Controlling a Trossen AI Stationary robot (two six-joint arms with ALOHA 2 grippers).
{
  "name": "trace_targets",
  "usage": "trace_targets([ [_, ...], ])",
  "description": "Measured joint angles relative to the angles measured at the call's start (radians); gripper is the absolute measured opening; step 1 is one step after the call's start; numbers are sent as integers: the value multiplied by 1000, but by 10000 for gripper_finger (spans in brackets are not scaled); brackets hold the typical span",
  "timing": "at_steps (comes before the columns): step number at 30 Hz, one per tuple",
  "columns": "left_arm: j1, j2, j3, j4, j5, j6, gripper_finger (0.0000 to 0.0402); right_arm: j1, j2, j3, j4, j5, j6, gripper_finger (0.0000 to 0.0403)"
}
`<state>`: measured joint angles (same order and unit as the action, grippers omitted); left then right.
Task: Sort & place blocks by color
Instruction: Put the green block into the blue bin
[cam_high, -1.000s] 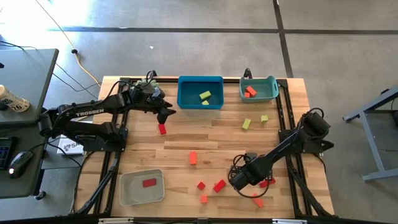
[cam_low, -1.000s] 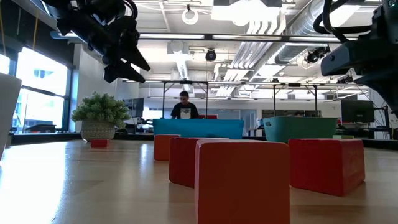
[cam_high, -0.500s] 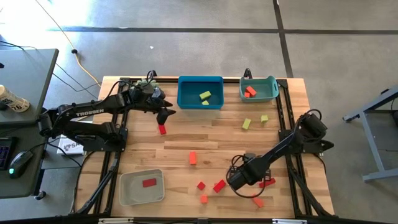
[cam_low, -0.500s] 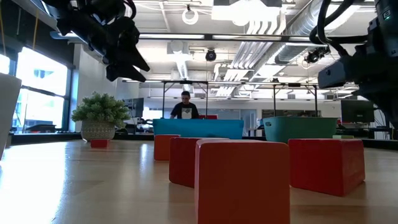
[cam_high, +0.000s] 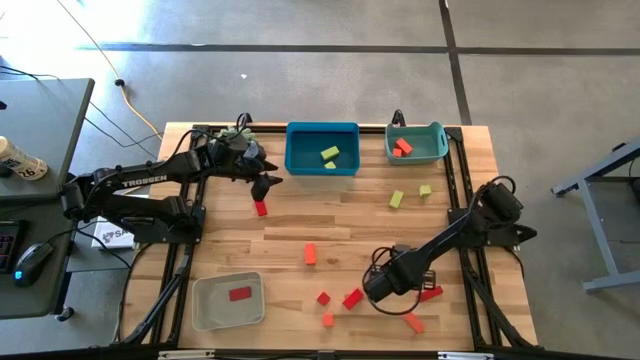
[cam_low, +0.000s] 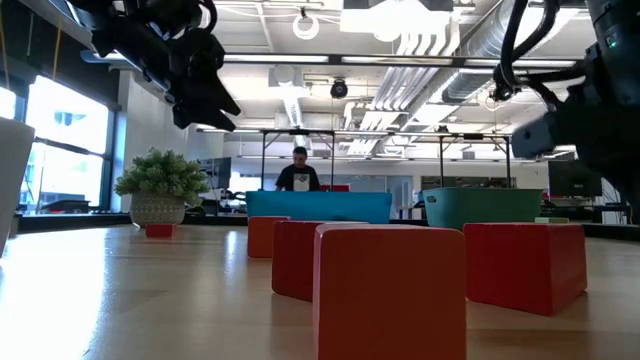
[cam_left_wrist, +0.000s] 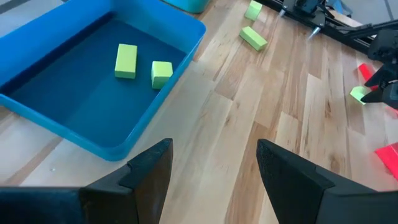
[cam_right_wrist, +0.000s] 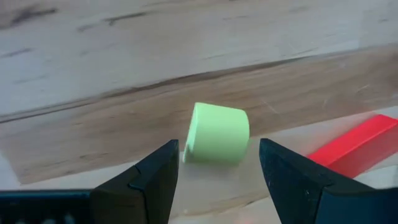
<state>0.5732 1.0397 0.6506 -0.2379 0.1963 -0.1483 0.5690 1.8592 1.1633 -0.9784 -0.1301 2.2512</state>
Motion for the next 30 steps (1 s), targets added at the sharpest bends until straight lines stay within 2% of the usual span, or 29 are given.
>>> trace_targets([
  [8,0,0,0,2,-2,29,223,-6,39,3,43,-2,0,200],
  [17,1,0,0,3,-2,56,223,-7,43,3,35,6,-6,94],
  [24,1,0,0,2,-2,56,223,-6,34,2,37,33,-34,94],
  [30,1,0,0,2,-2,56,223,-18,-31,-3,38,181,-34,95],
])
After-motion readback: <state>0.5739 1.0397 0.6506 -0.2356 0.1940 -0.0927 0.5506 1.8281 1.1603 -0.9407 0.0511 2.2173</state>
